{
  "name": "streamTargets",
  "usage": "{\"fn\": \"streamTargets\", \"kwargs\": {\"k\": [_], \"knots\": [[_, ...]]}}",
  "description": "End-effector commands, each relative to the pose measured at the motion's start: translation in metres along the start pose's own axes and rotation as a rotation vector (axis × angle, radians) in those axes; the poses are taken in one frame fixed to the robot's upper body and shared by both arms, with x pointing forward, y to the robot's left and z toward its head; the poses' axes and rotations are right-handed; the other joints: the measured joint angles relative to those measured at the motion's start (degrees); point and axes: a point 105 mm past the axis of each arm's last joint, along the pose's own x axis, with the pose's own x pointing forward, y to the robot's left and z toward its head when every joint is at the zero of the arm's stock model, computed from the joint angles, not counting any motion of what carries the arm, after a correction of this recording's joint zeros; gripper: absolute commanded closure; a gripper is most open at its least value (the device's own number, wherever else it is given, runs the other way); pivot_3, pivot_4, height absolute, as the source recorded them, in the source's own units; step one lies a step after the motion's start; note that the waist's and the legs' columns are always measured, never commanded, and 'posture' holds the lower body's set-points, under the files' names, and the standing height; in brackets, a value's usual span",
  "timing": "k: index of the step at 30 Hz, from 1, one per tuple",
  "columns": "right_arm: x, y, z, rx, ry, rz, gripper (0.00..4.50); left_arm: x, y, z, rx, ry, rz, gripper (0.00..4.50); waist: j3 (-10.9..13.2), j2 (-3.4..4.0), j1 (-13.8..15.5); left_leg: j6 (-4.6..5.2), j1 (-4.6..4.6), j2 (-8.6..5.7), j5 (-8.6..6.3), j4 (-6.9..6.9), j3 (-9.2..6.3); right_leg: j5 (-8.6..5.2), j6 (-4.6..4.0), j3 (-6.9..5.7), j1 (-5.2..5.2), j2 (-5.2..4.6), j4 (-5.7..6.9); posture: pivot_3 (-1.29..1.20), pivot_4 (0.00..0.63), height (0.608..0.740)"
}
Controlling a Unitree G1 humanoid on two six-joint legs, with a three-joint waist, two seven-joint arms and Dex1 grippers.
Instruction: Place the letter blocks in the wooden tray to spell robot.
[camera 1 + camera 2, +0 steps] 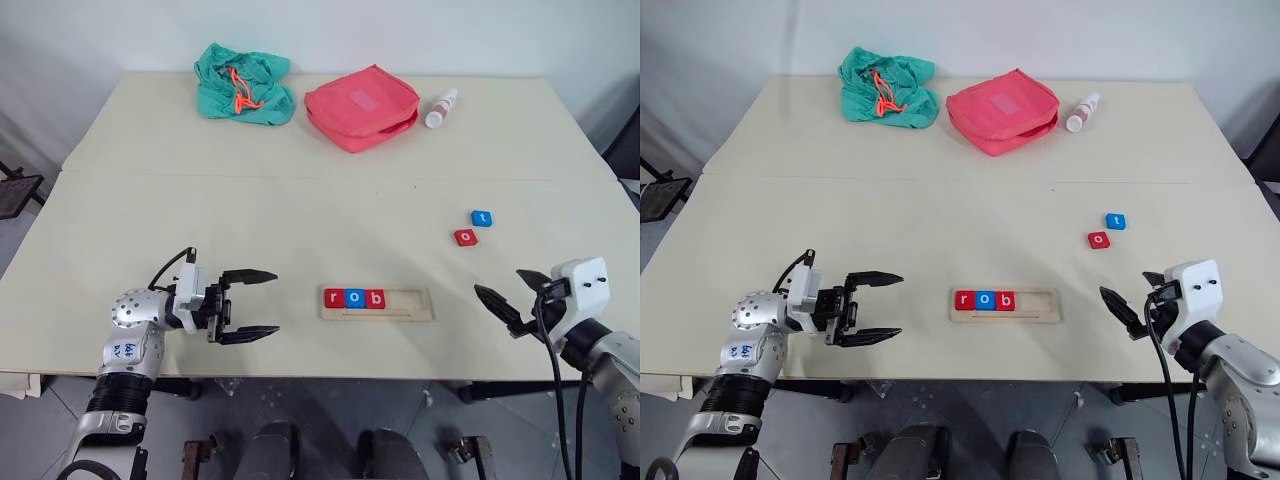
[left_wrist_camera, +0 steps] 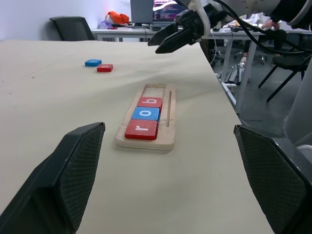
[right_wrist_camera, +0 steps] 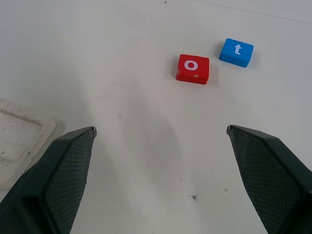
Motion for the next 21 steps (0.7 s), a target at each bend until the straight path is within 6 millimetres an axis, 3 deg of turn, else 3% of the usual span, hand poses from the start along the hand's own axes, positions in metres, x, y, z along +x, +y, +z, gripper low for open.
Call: {"fn": "streamTargets", "kwargs": {"k": [1,6,9,17,21], "knots": [[0.003,0.001,0.011,-0.013,-0.038,-0.002,0.01,-0.002,0.003,0.009,0.048,-0.005,0.005,0.00,0.0,0.00,0.0,0.00,0.00,0.00,0.00,0.00,0.00,0.00,0.00,0.00,0.00,0.00,0.00,0.00,0.150,0.740],[0.024,-0.005,0.012,0.029,-0.039,-0.039,0.01,-0.001,0.003,0.010,0.052,-0.005,0.007,0.00,0.0,0.00,-0.3,0.00,0.03,0.04,0.00,-0.01,0.01,0.00,0.00,0.00,0.00,0.03,0.02,0.00,0.150,0.740],[0.050,-0.009,0.013,0.043,-0.043,-0.071,0.01,0.002,0.001,0.011,0.057,-0.008,0.006,0.00,0.0,0.00,-0.7,-0.01,0.03,0.04,0.01,-0.01,0.00,0.00,0.00,-0.01,-0.01,0.04,0.04,0.00,0.150,0.740],[0.098,-0.012,0.012,0.056,-0.058,-0.099,0.01,0.005,-0.003,0.016,0.071,-0.018,0.020,0.00,0.0,0.00,-1.4,-0.01,-0.01,-0.01,0.01,-0.07,-0.07,0.00,0.00,-0.04,-0.07,-0.01,0.07,0.00,0.150,0.740],[0.113,-0.015,0.008,0.046,-0.052,-0.111,0.01,0.004,-0.006,0.017,0.073,-0.012,0.038,0.00,0.0,0.00,-1.8,-0.01,-0.01,0.03,0.01,-0.09,-0.01,0.00,0.00,-0.02,-0.12,0.01,0.08,0.00,0.150,0.740]]}}
